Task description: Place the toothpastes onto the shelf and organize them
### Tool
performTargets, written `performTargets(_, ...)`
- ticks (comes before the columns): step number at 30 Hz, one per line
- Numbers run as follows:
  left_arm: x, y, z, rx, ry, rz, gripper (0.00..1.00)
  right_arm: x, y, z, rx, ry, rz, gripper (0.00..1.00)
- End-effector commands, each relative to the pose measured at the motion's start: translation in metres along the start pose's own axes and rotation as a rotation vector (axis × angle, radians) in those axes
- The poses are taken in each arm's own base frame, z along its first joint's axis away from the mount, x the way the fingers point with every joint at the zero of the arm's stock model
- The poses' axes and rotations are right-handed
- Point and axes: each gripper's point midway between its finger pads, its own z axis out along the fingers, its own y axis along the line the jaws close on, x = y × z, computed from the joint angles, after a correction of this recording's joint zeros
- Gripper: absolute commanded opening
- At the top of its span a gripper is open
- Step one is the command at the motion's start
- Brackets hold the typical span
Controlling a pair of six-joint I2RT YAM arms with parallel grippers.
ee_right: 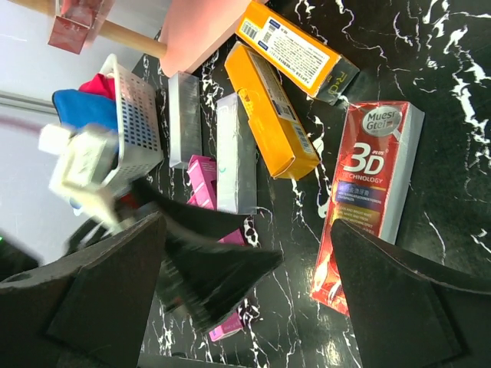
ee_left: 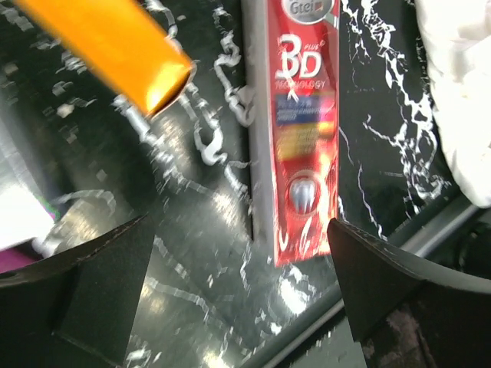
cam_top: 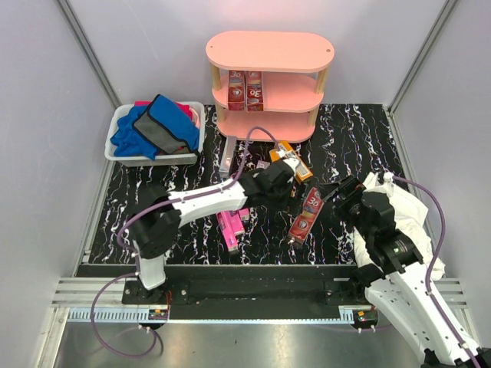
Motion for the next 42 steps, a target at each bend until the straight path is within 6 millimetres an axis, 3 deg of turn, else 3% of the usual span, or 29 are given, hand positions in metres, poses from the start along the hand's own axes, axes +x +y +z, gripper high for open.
performTargets(1, -0.028, -0.025, 0.015, 0.003, -0.052, 0.067, 0.99, -0.026, 0.017, -0.023, -0.044, -0.085, 0.007, 0.98)
performTargets(5, -0.027, -0.040, 0.039, -0.015, -0.022, 0.103, 0.99, -0.038, 0.018, -0.042, -0.045, -0.129, 0.012, 0.98)
performTargets(13, -0.023, -0.047, 0.069, -0.056, 0.025, 0.105, 0.99, -0.066, 0.023, -0.081, -0.096, -0.251, 0.052, 0.97)
performTargets(19, -0.019, -0.052, 0.090, -0.082, 0.045, 0.120, 0.99, -0.075, 0.026, -0.096, -0.115, -0.285, 0.051, 0.98)
performTargets(25, -0.007, -0.045, 0.111, -0.184, 0.085, 0.139, 0.99, -0.078, 0.026, -0.101, -0.115, -0.299, 0.050, 0.98)
performTargets(26, -0.014, -0.052, 0.110, -0.179, 0.066, 0.139, 0.99, -0.079, 0.027, -0.102, -0.117, -0.299, 0.051, 0.98)
performTargets(38, -0.005, -0.038, 0.116, -0.274, 0.118, 0.129, 0.79, -0.077, 0.026, -0.100, -0.113, -0.289, 0.051, 0.98)
performTargets(42, -0.005, -0.040, 0.115, -0.267, 0.119, 0.129, 0.65, -0.077, 0.027, -0.101, -0.116, -0.288, 0.051, 0.98)
